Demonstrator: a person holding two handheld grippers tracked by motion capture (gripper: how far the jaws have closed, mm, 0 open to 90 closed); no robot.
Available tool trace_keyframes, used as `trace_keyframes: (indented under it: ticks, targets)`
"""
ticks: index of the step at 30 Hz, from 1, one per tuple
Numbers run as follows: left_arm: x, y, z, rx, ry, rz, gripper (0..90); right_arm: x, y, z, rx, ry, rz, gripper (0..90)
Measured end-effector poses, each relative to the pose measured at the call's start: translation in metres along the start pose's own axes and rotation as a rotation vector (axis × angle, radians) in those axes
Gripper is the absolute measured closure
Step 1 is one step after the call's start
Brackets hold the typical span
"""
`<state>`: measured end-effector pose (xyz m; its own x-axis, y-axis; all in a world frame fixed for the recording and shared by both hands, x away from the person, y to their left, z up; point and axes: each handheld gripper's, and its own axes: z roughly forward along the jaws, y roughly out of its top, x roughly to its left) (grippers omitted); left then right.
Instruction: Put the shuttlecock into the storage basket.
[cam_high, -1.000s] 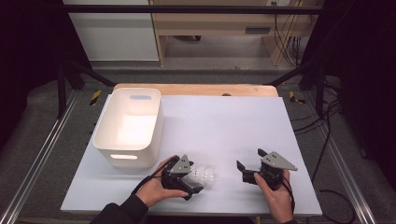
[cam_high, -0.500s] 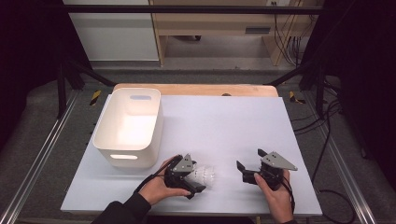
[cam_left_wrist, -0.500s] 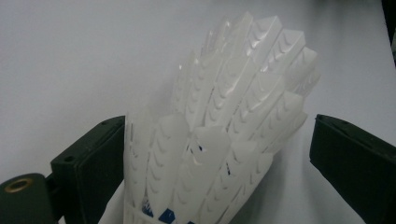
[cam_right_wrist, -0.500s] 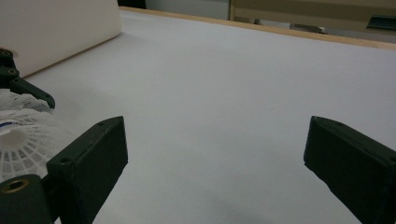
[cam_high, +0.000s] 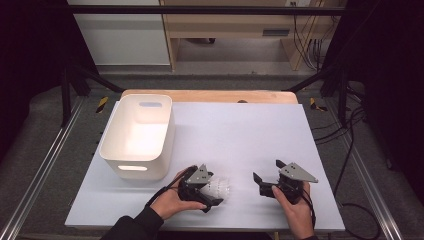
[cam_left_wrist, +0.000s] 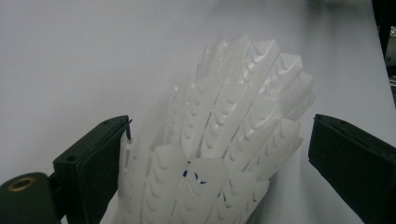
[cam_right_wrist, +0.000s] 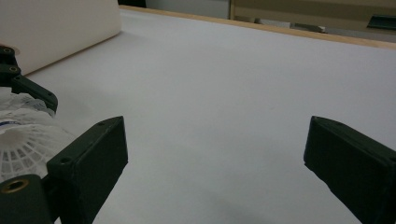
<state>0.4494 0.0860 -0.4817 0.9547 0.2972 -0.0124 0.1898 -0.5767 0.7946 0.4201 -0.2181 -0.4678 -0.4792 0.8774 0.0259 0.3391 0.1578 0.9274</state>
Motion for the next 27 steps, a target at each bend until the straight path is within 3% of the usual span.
trace_keyframes:
  ticks: [12, 27]
  targets:
    - [0.0059, -0.0024, 0.0049, 0.021, 0.017, -0.009, 6.6, 0.0009, -0.0002, 0.0007, 0.003, 0.004, -0.001, 6.3]
    - [0.0005, -0.0011, 0.0047, 0.029, 0.02, 0.02, 20.8, 0.0012, -0.0002, 0.0009, 0.003, 0.005, 0.0, 6.4]
